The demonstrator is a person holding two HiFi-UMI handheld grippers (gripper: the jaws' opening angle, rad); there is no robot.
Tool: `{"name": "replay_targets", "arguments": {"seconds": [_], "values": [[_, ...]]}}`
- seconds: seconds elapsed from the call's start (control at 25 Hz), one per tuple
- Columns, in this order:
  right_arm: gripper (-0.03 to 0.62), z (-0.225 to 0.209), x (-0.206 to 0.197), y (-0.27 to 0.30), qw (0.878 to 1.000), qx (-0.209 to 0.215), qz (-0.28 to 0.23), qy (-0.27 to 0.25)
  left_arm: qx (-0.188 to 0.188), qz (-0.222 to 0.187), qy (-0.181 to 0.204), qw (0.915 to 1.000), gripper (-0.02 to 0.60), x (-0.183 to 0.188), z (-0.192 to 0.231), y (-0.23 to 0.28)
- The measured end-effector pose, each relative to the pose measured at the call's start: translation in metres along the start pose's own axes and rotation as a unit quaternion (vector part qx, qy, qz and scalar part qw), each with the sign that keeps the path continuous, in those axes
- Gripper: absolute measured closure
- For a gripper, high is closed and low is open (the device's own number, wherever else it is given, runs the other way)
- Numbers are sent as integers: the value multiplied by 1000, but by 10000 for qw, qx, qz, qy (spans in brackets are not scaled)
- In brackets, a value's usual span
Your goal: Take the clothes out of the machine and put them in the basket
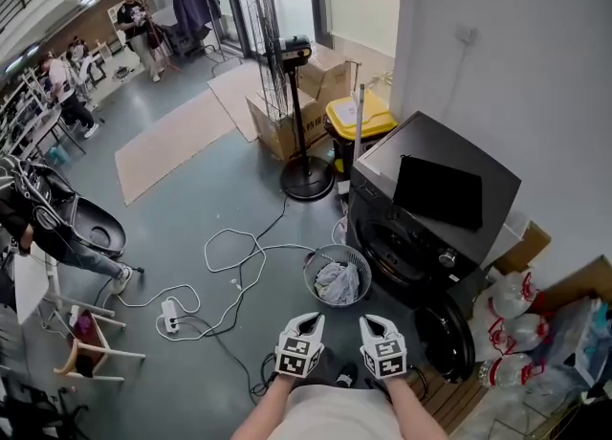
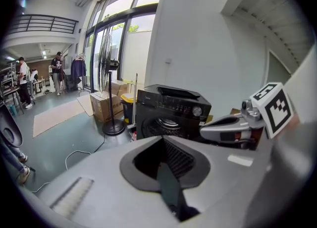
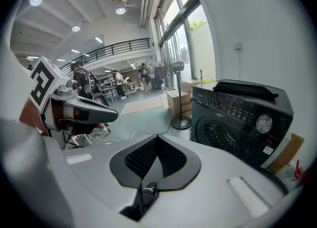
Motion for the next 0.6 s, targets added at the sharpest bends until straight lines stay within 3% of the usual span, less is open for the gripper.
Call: {"name": "replay_targets", "arguments": {"seconds": [0.6], "values": [[593, 10, 0, 6, 10000, -11, 1, -10, 7, -11, -97, 10000, 523, -4, 9, -8]]}}
Point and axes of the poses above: the fingertips, and each gripper's own axes: y forward along the fingers, z to its left, x out of its top, the point moved 8 cm from there along -y, backward along the fingers, and after that the axes turned 8 degrees about -y, right-handed, at the moved point
